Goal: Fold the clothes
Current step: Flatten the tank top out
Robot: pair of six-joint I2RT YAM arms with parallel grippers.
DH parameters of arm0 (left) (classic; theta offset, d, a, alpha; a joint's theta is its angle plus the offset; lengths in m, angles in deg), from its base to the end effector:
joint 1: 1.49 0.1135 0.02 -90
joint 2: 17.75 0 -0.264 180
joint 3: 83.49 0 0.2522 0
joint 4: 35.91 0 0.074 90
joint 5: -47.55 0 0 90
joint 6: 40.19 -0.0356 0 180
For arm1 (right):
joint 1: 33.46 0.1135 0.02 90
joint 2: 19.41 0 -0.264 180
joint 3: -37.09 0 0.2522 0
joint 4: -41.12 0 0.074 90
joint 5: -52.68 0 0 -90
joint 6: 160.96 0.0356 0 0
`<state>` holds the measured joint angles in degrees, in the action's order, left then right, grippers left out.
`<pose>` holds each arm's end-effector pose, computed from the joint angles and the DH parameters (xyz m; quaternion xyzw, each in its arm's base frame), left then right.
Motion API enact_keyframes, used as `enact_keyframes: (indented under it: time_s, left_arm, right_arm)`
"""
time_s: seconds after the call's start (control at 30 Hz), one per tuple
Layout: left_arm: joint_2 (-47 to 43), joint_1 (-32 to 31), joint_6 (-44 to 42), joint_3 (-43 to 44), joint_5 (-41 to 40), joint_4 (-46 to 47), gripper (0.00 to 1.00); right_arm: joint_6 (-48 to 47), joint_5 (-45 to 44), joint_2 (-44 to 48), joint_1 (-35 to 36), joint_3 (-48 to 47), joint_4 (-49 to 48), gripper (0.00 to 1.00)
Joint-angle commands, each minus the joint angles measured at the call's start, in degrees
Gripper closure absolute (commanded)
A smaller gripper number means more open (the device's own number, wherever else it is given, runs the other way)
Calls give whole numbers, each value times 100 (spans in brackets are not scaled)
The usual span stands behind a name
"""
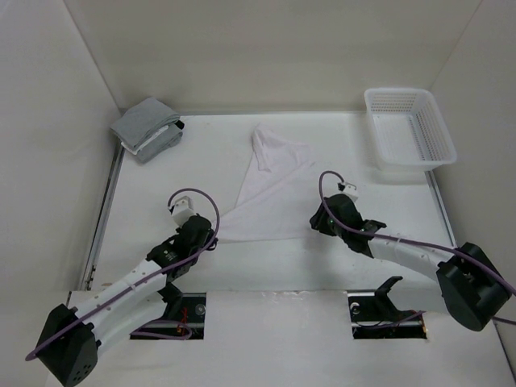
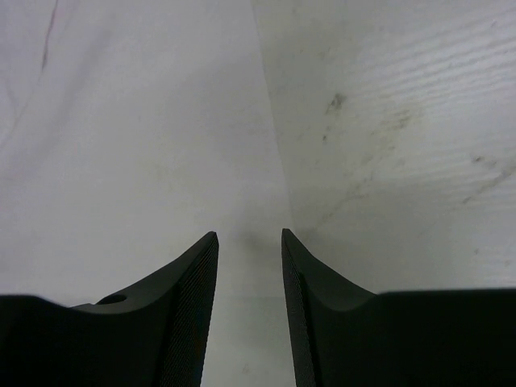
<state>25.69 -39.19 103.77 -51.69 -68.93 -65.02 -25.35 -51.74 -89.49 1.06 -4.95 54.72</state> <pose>0.1328 -0.0825 0.1750 -0.2196 0.8625 -0.1459 0.4320 0.1976 0.1251 0.1711 0.1386 0.8958 0.1739 0.3847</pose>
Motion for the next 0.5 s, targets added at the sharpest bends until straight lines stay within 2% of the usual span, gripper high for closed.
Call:
enact_keyframes:
  time_s: [0.0,0.2,0.37,0.47]
  left_arm:
    - [-2,196,-262,-169,187,383,92]
    - [41,451,-421,-310,599,840,92]
    - [-116,539,-456,-380,741,929,92]
    - [-266,644,-500,-415,741,920,92]
  right_arm:
    - [457,-474,144,339,58,552,57]
    - [668,-605,-172,586,-47,816,61]
    - [827,-914,-181,665,-134,1080,62]
    - [827,-905,-356,674,-231,1150,66]
